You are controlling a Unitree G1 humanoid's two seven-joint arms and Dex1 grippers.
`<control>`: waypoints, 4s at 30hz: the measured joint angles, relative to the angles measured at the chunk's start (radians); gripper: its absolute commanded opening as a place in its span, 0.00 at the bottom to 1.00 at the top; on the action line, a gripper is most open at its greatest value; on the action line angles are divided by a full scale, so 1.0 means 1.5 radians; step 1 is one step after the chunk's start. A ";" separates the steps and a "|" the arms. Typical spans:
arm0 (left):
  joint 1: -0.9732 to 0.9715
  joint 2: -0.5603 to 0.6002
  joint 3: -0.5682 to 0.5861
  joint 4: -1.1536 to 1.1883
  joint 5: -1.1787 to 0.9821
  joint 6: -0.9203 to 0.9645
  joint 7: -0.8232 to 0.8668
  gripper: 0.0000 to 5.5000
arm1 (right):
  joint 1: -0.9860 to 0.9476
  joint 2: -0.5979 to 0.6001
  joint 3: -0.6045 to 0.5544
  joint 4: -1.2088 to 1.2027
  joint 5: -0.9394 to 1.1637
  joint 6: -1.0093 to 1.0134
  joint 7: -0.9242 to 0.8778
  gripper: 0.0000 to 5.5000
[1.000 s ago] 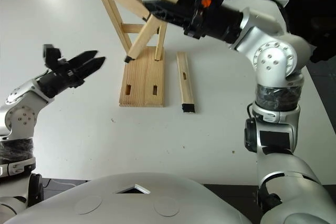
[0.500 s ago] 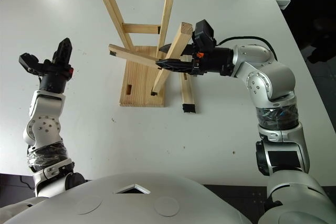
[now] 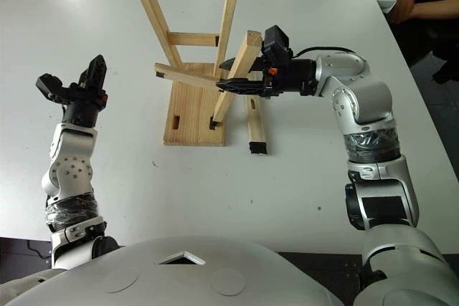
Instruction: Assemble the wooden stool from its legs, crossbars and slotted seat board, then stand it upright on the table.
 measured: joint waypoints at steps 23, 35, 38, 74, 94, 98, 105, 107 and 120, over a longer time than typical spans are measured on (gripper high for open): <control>0.031 -0.032 -0.025 0.021 0.044 -0.052 -0.014 0.54 | -0.034 -0.008 0.031 0.054 -0.027 -0.040 0.070 0.37; 0.062 -0.054 -0.059 0.015 0.054 -0.066 -0.018 0.54 | -0.022 0.007 0.074 0.051 -0.082 -0.094 0.067 0.37; 0.068 -0.053 -0.070 0.012 0.062 -0.062 -0.021 0.54 | 0.008 0.009 0.075 0.019 -0.082 -0.102 0.039 0.37; 0.068 -0.020 -0.021 0.094 0.109 -0.082 0.009 0.54 | 0.303 -0.018 -0.045 -0.272 -0.074 0.039 -0.219 0.60; 0.097 -0.042 0.020 0.092 0.163 -0.123 0.121 0.54 | 0.400 0.190 0.009 -0.327 -0.225 0.232 -0.638 0.60; 0.099 -0.043 0.025 0.092 0.164 -0.128 0.124 0.54 | 0.407 0.175 0.002 -0.332 -0.239 0.234 -0.644 0.60; 0.110 -0.069 0.032 0.092 0.166 -0.166 0.129 0.54 | 0.408 0.150 0.006 -0.337 -0.231 0.261 -0.609 0.60; 0.107 -0.070 0.029 0.097 0.170 -0.169 0.129 0.54 | 0.413 0.139 0.014 -0.335 -0.232 0.273 -0.601 0.60; 0.075 -0.029 0.017 0.132 0.180 -0.147 0.118 0.54 | 0.434 0.188 0.043 -0.305 -0.289 0.213 -0.690 0.39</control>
